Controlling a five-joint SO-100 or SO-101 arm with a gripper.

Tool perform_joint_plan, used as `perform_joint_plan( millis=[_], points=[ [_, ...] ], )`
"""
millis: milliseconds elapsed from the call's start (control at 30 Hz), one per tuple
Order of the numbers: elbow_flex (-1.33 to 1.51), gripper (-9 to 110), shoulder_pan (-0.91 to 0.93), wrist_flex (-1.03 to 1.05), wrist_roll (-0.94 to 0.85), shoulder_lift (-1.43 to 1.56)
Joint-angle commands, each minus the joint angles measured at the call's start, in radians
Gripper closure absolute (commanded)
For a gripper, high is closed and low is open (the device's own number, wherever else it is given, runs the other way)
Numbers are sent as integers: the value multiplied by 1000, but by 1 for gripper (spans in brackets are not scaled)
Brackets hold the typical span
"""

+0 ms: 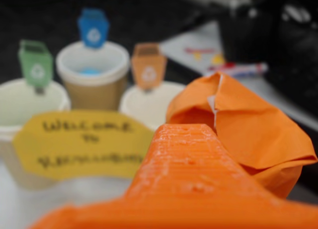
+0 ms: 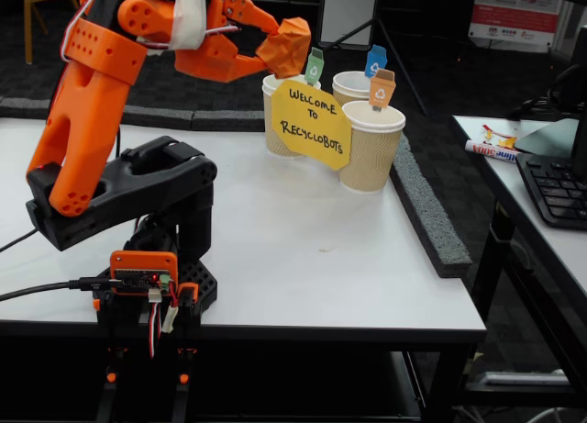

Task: Sort rubbish by color.

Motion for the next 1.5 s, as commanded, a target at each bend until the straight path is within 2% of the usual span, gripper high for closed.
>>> perform_joint_plan(
  millis=[0, 467, 1000, 1467],
  points=[
    [-63, 101, 28, -2, -20, -38],
    [-3, 101, 17, -100, -20, -89],
    [-9, 101, -278, -29, -20, -89],
    [-3, 101, -278, -29, -20, -89]
  ],
)
